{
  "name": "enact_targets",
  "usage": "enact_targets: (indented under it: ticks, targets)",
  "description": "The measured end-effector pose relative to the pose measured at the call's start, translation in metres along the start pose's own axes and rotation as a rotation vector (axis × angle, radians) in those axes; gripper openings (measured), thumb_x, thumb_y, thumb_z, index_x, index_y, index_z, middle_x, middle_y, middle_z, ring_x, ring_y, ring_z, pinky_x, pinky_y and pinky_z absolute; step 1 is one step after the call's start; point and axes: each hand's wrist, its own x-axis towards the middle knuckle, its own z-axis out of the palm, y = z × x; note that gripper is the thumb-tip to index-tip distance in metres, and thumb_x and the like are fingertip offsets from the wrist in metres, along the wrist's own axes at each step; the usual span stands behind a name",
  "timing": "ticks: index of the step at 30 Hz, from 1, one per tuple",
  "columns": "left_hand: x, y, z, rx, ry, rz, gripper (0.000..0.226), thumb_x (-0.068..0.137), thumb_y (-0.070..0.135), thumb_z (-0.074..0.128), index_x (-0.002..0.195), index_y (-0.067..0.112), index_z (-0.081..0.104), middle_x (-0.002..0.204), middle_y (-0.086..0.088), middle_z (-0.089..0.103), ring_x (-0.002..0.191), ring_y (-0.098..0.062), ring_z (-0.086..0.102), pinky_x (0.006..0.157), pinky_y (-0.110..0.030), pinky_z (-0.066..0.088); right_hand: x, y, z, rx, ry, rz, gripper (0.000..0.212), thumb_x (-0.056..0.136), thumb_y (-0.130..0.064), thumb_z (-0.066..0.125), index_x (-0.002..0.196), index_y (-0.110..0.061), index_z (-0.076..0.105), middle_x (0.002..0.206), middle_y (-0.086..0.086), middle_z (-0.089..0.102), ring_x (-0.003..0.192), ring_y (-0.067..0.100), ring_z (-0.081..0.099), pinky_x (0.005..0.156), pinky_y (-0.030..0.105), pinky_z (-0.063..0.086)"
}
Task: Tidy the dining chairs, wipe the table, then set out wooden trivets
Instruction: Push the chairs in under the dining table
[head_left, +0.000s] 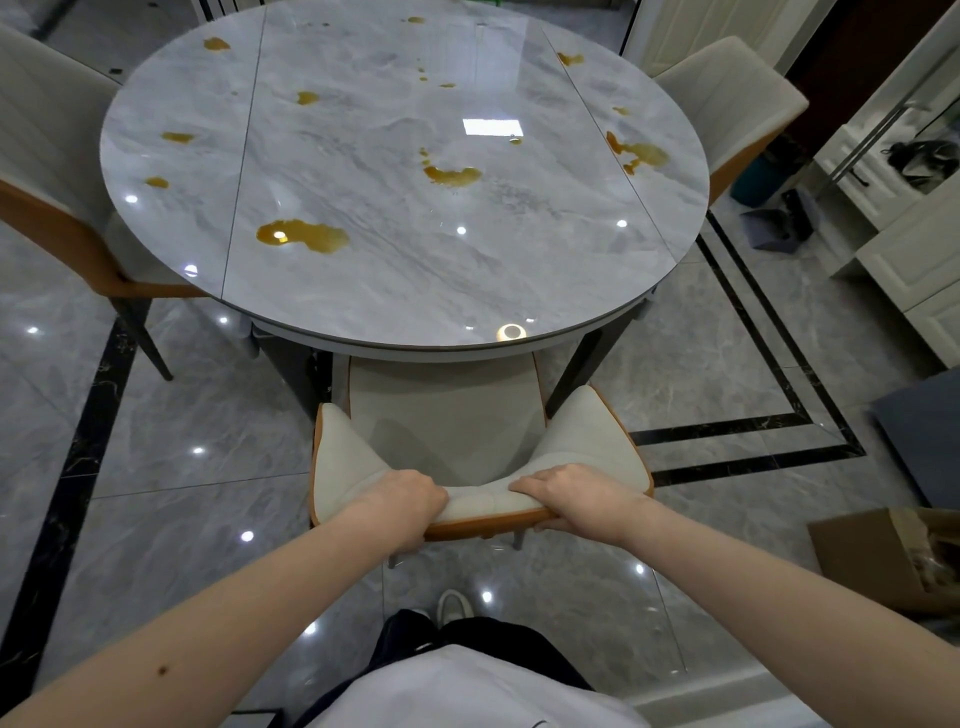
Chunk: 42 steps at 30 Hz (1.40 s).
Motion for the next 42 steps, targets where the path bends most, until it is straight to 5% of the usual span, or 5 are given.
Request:
enact_targets:
  ticks: [42]
  targets:
    - [-0.0004, 0.0046, -0.0077, -0.006, -0.016, 0.011, 0.041, 0.088, 0.026, 0.061, 0.125, 0.014, 0.051, 0.121, -0.007, 0.058, 0.111, -0.024, 0.057, 0.09, -0.032, 0.045, -0.0031, 0.0013, -0.0055, -0.001, -0.014, 0.002, 0.051, 0.088, -0.035, 0.063, 0.134, -0.025, 0.045, 0.128, -0.001, 0.06, 0.116, 0.018, 0.056, 0.099, 0.035, 0.046]
